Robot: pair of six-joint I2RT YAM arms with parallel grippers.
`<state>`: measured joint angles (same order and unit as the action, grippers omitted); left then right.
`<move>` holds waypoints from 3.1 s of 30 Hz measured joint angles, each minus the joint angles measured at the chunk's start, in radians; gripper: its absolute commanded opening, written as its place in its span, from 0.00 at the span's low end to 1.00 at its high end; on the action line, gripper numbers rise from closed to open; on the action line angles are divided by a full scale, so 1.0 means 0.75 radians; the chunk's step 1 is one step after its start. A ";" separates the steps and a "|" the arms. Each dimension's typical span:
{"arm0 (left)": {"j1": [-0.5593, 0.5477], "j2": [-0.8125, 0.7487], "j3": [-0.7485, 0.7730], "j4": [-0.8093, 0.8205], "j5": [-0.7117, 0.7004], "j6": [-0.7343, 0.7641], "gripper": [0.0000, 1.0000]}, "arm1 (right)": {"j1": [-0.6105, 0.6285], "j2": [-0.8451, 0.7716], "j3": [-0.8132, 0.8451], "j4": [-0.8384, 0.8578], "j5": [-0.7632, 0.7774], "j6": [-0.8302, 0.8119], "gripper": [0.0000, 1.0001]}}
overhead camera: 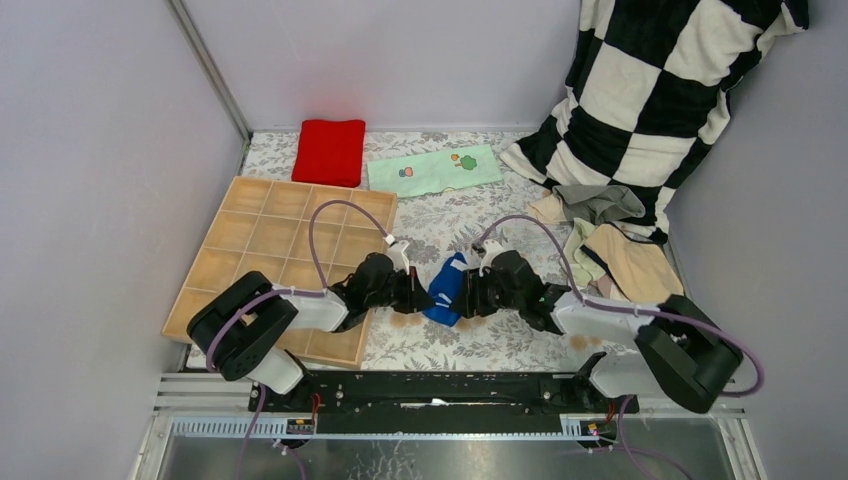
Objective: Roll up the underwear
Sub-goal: Roll the underwear to the center of the board.
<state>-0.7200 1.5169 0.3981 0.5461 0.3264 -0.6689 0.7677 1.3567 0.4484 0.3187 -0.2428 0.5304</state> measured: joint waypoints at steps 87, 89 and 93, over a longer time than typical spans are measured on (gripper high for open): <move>0.037 -0.412 0.120 -0.630 -0.170 -0.310 0.64 | 0.698 0.311 -0.409 1.190 0.608 -1.068 0.02; 0.037 -0.422 0.116 -0.639 -0.175 -0.304 0.64 | 0.681 0.317 -0.419 1.219 0.600 -0.970 0.02; 0.037 -0.438 0.114 -0.660 -0.181 -0.288 0.64 | 0.617 0.324 -0.441 1.276 0.559 -0.758 0.01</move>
<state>-0.6926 1.1881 0.4835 0.0509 0.1905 -0.8848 1.2308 1.5997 0.1177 1.2758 0.1764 -0.0383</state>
